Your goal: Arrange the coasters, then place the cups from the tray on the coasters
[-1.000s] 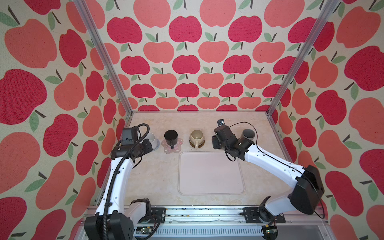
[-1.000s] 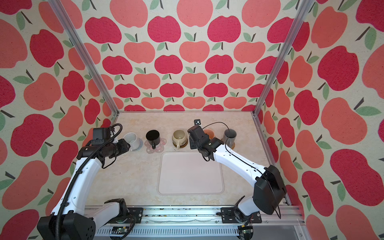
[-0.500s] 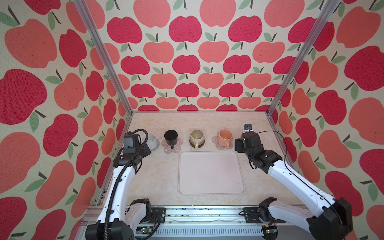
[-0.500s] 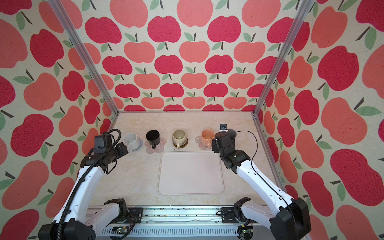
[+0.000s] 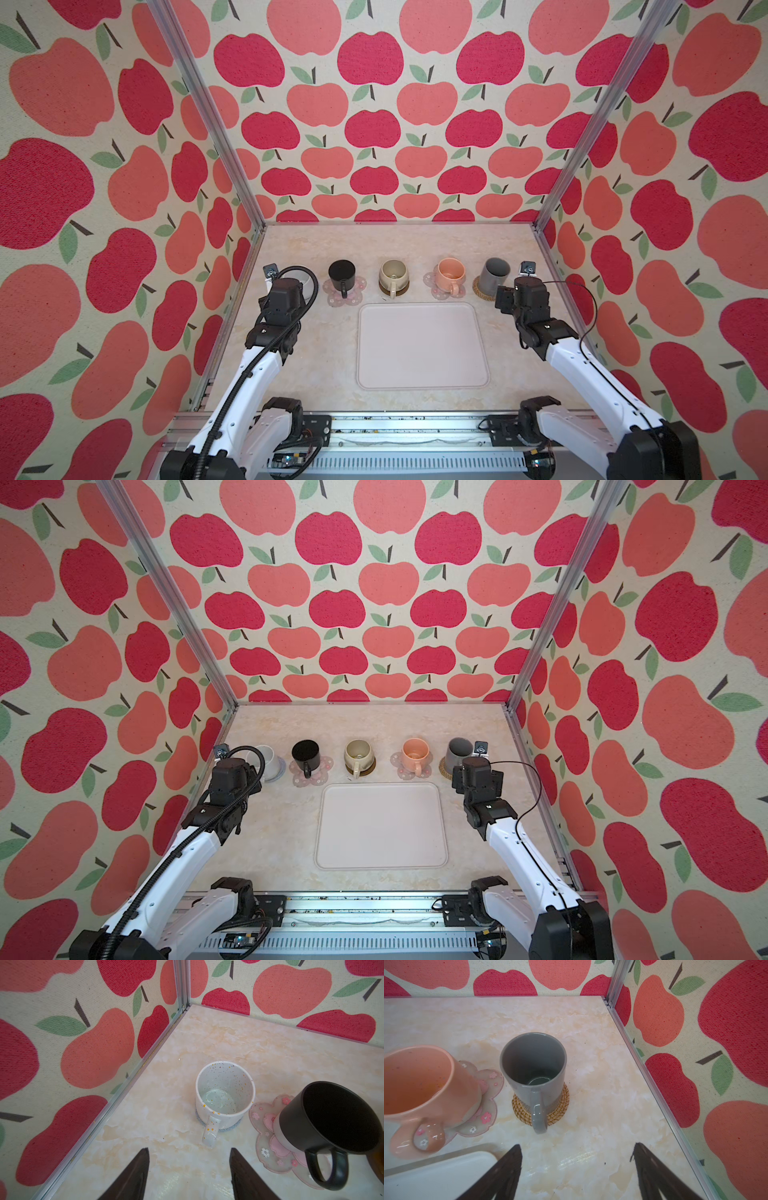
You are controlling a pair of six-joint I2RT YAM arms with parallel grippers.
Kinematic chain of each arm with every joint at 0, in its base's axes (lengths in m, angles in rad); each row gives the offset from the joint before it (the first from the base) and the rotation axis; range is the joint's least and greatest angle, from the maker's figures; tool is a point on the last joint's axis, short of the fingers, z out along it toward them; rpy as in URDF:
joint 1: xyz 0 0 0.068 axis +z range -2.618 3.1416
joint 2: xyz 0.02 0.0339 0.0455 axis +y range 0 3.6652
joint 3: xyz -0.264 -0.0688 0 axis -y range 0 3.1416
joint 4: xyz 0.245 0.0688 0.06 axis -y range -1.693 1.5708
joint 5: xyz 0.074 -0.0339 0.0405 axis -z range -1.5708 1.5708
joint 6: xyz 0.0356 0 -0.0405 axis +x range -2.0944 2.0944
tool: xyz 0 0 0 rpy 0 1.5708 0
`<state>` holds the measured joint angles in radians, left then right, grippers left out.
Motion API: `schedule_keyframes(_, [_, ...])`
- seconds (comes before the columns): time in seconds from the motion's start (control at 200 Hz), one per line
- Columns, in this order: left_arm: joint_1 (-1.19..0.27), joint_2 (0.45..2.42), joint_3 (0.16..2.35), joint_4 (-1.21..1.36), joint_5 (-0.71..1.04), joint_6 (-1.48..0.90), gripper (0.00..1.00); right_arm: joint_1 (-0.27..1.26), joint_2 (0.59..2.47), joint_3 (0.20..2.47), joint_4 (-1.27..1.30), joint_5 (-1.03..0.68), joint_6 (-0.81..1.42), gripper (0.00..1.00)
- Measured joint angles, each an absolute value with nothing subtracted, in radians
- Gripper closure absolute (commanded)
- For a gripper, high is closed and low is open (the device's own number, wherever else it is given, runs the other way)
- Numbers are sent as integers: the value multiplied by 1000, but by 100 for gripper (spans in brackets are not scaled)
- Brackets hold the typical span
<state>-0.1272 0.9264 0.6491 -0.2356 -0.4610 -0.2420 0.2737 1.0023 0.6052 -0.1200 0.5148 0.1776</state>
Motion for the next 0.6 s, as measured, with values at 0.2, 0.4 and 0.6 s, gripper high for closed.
schedule_keyframes(0.2, [-141,973,561,-54,-517,-152,29,217,1015,511,51,511,119,12])
schedule_keyframes(0.4, [-154,990,466,121,-537,-67,24,145,1076,463,199,456,85,11])
schedule_keyframes(0.6, [-154,1025,417,281,-546,-7,17,115,1168,414,388,408,43,11])
